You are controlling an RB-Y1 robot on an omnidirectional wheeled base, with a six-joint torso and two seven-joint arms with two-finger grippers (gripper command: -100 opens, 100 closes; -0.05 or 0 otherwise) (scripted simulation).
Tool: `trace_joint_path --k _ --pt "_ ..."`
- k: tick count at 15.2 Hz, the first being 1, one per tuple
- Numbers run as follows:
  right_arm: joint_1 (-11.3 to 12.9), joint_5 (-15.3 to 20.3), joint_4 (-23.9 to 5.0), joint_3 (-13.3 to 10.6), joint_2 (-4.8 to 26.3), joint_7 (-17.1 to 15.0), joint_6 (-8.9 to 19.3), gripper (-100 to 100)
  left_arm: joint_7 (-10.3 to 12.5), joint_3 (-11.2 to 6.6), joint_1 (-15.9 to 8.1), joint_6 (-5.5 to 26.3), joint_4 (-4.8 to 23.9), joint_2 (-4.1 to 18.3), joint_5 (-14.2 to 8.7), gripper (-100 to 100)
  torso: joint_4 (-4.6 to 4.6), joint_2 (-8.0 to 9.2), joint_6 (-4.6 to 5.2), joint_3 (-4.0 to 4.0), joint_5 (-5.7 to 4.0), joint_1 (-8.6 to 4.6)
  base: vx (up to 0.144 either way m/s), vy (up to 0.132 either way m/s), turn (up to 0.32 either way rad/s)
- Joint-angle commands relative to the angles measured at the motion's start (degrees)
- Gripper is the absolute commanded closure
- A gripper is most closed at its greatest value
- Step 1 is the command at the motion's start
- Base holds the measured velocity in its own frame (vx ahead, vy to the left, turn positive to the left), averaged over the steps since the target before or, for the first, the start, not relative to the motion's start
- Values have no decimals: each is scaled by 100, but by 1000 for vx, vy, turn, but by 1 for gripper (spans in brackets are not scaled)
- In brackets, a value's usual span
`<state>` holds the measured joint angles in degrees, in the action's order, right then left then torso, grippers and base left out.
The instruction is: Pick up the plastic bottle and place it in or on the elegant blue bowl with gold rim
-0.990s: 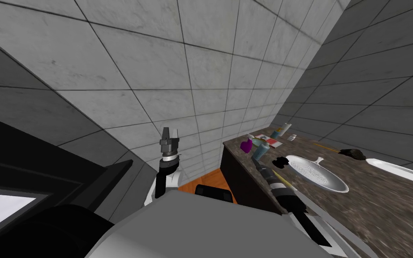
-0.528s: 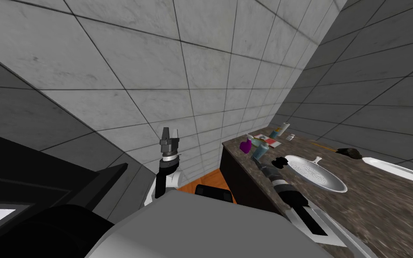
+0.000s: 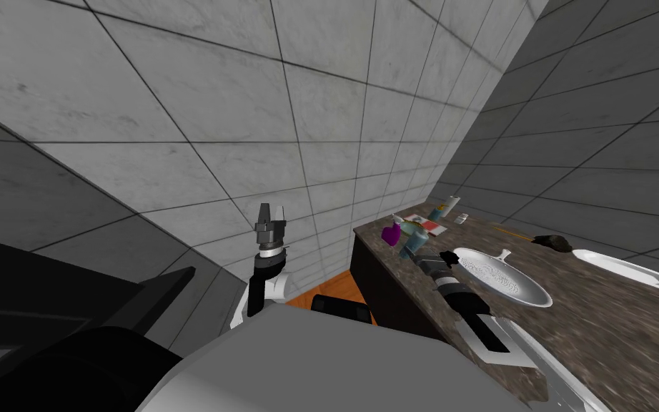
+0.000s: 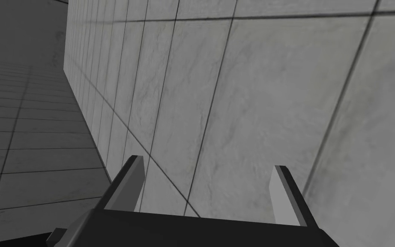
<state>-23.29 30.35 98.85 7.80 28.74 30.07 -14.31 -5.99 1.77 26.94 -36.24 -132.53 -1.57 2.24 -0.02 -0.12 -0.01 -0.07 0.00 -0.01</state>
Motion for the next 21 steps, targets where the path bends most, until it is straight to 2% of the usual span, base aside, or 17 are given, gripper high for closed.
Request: trace_joint_path --k 1,4,5,10,11,12,21 --pt "140 200 -65 55 46 140 42 -100 0 0 0 0 0 0 0 0 0 0 0 0 0 0 19 5 -23" --pt "151 181 -86 48 44 129 34 -100 0 0 0 0 0 0 0 0 0 4 0 2 0 3 12 6 -5" --pt "150 180 -85 48 44 130 34 100 0 0 0 0 0 0 0 0 1 7 0 4 0 2 0 0 0" --pt "151 176 -84 48 42 124 32 100 0 0 0 0 0 0 0 0 0 9 0 4 1 3 0 0 0" --pt "159 133 -67 237 219 -8 187 100 0 0 0 0 0 0 0 0 0 9 0 4 0 2 -32 -7 29" --pt "159 133 -67 237 219 -8 187 100 0 0 -1 0 0 0 0 0 5 15 1 9 5 -2 -48 -12 39" --pt "173 -63 23 872 1003 -557 890 100 0 0 -1 0 0 0 0 0 15 40 7 26 10 -16 -58 -34 88"
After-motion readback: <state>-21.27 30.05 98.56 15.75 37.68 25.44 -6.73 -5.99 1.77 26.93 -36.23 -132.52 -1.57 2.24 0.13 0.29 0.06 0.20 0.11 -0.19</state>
